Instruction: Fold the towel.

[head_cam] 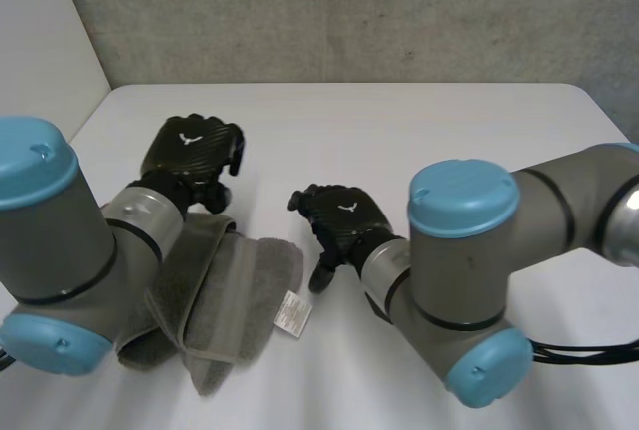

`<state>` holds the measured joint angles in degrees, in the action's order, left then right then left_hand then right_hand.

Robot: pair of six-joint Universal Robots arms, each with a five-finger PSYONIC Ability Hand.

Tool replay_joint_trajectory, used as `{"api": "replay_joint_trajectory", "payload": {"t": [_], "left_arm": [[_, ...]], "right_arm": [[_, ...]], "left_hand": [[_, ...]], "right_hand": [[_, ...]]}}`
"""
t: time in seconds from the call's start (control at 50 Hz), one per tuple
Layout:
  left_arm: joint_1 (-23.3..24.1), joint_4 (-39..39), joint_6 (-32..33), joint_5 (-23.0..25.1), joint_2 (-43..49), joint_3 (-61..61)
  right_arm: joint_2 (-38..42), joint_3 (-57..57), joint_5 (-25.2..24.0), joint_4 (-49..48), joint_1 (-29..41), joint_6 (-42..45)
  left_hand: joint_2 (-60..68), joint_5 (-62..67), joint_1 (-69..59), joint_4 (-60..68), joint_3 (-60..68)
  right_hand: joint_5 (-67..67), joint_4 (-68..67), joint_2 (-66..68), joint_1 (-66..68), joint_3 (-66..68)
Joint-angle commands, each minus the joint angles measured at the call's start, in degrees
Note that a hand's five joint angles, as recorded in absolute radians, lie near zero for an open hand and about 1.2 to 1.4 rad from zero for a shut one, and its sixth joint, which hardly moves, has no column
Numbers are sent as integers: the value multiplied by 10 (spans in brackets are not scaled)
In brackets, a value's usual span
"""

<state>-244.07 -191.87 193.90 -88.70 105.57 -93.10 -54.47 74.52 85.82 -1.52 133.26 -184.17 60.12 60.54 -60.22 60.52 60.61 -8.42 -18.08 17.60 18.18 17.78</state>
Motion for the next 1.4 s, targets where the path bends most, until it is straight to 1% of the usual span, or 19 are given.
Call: {"api": "replay_joint_trajectory", "payload": {"t": [0.02, 0.18, 0.22, 0.24, 0.26, 0.28, 0.32, 0.34, 0.42, 0.5, 0.6, 0.82, 1.02, 1.04, 1.06, 1.08, 1.1, 1.12, 1.4], "left_arm": [[-54, 42, 86, 1, 33, 7], [-87, 49, 111, 1, 63, 5], [-95, 50, 111, 1, 70, 6], [-95, 50, 111, 1, 70, 6], [-97, 51, 111, 1, 73, 7], [-97, 51, 111, 1, 73, 7], [-96, 50, 111, 1, 75, 7], [-96, 50, 111, 1, 75, 7], [-84, 49, 109, 4, 74, 12], [-65, 48, 103, 5, 73, 20], [-19, 47, 71, 7, 63, 27], [-4, 46, -21, 12, 7, 16], [16, 43, -25, 12, 17, 16], [17, 42, -24, 12, 24, 15], [17, 42, -24, 12, 24, 15], [18, 41, -24, 12, 31, 16], [18, 41, -24, 12, 32, 16], [23, 41, -23, 12, 41, 19], [68, 11, -21, 5, 103, 29]], "right_arm": [[65, -49, 3, 0, 25, -16], [116, -90, 7, 0, 51, -4], [125, -100, 7, 0, 50, 14], [125, -100, 7, 0, 50, 14], [122, -104, 10, 0, 49, 19], [122, -104, 10, 0, 49, 19], [114, -104, 25, 0, 44, 22], [114, -105, 25, 0, 44, 22], [68, -92, 51, 0, 39, 31], [45, -81, 58, 1, 11, 51], [-13, -31, 58, 8, -90, 122], [-31, 0, 49, 8, -279, 216], [-20, -6, 51, 13, -310, 249], [-20, -4, 51, 18, -310, 252], [-20, -4, 51, 18, -310, 252], [-20, 0, 52, 23, -310, 254], [-20, 0, 52, 23, -310, 254], [-23, 4, 56, 27, -309, 254], [-170, 155, 44, -26, -274, 288]], "left_hand": [[-230, -334, 231, -234, -235], [-297, -401, 298, -301, -302], [-324, -428, 325, -328, -329], [-324, -428, 325, -328, -329], [-332, -437, 333, -336, -337], [-332, -437, 334, -337, -337], [-311, -415, 312, -315, -316], [-311, -415, 312, -315, -316], [-92, -197, 93, -97, -97], [-94, -198, 95, -98, -99], [-154, -258, 155, -158, -159], [-216, -321, 217, -220, -221], [-216, -321, 217, -220, -221], [-218, -322, 219, -222, -223], [-218, -322, 219, -222, -223], [-218, -322, 219, -222, -223], [-218, -322, 219, -222, -223], [-216, -321, 217, -221, -221], [-208, -312, 209, -212, -213]], "right_hand": [[3, -1, 6, 0, 4], [-29, -33, 38, 32, 36], [-287, -290, 295, 289, 293], [-288, -292, 297, 291, 295], [-427, -430, 435, 429, 433], [-428, -431, 436, 430, 434], [-615, -619, 623, 618, 622], [-616, -619, 624, 618, 622], [-616, -619, 624, 618, 622], [-616, -619, 624, 618, 622], [-616, -619, 624, 618, 622], [-616, -619, 624, 618, 622], [-616, -619, 624, 618, 622], [-410, -413, 418, 412, 416], [-408, -411, 416, 410, 414], [-140, -143, 148, 142, 146], [-137, -140, 145, 139, 143], [-32, -35, 40, 34, 38], [-56, -60, 64, 59, 63]]}}
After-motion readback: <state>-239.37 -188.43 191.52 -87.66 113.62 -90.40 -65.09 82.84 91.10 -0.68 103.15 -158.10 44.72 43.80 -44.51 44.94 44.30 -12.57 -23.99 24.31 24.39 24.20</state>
